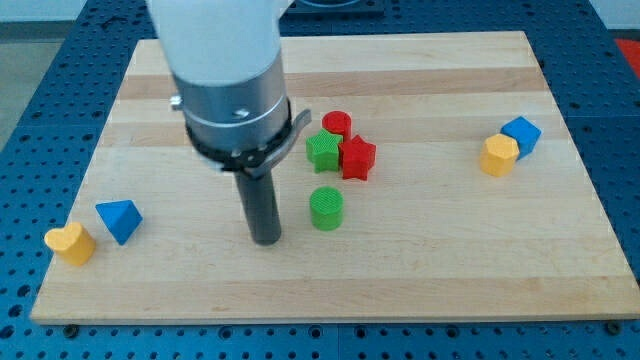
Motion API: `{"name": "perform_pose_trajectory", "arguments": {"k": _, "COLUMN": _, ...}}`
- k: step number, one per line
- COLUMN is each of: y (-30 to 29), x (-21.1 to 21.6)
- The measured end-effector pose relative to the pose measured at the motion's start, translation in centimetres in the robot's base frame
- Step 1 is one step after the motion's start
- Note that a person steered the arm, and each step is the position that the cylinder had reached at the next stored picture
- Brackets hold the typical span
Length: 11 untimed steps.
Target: Push the green circle to the red star
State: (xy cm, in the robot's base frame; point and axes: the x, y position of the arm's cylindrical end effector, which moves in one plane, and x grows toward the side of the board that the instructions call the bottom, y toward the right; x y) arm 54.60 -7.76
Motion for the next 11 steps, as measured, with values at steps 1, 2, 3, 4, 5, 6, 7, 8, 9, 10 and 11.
{"name": "perform_pose_trajectory", "arguments": {"k": 1, "y": 1.7, "x": 0.9}}
{"name": "perform_pose_trajectory", "arguments": {"k": 2, "y": 3.7, "x": 0.5}}
{"name": "perform_pose_trajectory", "arguments": {"k": 3, "y": 4.3, "x": -1.1}}
{"name": "perform_pose_trajectory", "arguments": {"k": 4, "y": 4.3, "x": -2.8}}
{"name": "perform_pose_trajectory", "arguments": {"k": 5, "y": 4.3, "x": -3.3}}
{"name": "perform_pose_trajectory", "arguments": {"k": 6, "y": 4.1, "x": -0.7}}
{"name": "perform_pose_trajectory", "arguments": {"k": 7, "y": 4.7, "x": 0.2}}
{"name": "perform_pose_trajectory", "arguments": {"k": 8, "y": 5.3, "x": -0.2}}
{"name": "perform_pose_trajectory", "arguments": {"k": 9, "y": 5.3, "x": -2.1}}
{"name": "perform_pose_trajectory", "arguments": {"k": 10, "y": 5.3, "x": -4.3}}
{"name": "perform_pose_trajectory", "arguments": {"k": 11, "y": 5.3, "x": -5.6}}
